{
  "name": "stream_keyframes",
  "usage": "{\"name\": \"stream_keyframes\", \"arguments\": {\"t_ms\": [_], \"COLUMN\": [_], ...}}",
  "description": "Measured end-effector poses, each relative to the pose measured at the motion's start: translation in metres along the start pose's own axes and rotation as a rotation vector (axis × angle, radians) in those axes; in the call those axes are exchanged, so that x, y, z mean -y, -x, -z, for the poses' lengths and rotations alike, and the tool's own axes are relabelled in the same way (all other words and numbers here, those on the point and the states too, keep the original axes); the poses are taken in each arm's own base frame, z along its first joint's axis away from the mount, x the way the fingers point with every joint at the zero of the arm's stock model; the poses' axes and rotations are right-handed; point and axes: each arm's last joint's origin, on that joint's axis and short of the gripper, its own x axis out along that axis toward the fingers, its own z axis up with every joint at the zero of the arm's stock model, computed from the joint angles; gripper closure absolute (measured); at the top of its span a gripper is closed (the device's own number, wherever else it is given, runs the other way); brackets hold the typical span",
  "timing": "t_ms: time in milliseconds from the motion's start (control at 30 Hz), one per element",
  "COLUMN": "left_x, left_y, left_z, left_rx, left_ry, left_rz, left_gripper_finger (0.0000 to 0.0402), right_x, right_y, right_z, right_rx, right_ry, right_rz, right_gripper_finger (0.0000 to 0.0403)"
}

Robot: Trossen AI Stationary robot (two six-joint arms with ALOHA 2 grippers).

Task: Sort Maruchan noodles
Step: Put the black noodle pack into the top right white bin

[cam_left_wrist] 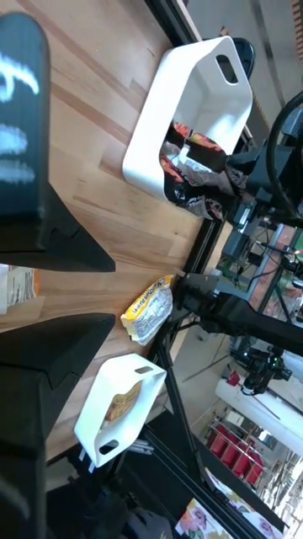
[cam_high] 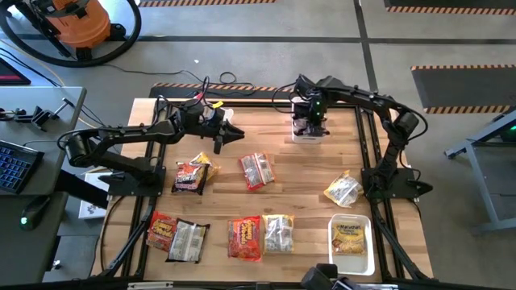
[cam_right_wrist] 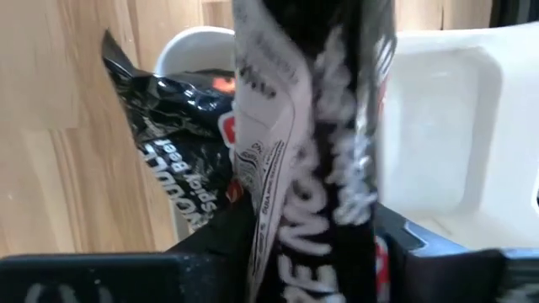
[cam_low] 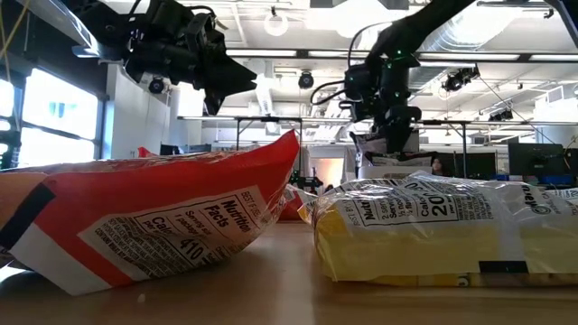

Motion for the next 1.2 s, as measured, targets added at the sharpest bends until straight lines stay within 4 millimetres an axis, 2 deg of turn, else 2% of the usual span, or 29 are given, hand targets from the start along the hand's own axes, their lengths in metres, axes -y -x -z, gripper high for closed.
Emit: {"name": "stream_keyframes", "arguments": {"t_ms": [233,400,533,733,867,967,1067,1200], "left_x": [0.000,0.000,0.000,0.000,0.000,0.000,0.000,0.000], "left_y": [0.000,0.000,0.000,0.000,0.000,0.000,0.000,0.000], "left_z": [0.000,0.000,0.000,0.000,0.000,0.001,0.001,0.001], "left_rx": [0.000,0.000,0.000,0.000,-0.003,-0.007,-0.007,-0.006], "left_ry": [0.000,0.000,0.000,0.001,0.002,0.004,-0.003,-0.006], "left_rz": [0.000,0.000,0.000,0.000,-0.001,-0.002,-0.001,-0.001], "left_gripper_finger": [0.0323,0.0323,0.0323,0.0323,0.0323,0.0323,0.0323,0.0323], "right_x": [0.000,0.000,0.004,0.009,0.007,0.006,0.007,0.011], "right_y": [0.000,0.000,0.000,0.001,0.000,0.000,-0.002,-0.015], "right_z": [0.000,0.001,0.001,0.000,-0.001,-0.002,-0.002,-0.003], "right_rx": [-0.004,-0.001,0.012,0.034,0.042,0.039,0.025,-0.038], "right_ry": [-0.027,-0.026,-0.033,-0.044,-0.046,-0.094,-0.155,-0.175], "right_rz": [-0.005,-0.006,0.010,0.046,0.030,0.037,0.050,0.086], "right_gripper_finger": [0.0219,0.0215,0.0231,0.0280,0.0287,0.0266,0.0225,0.0174]}}
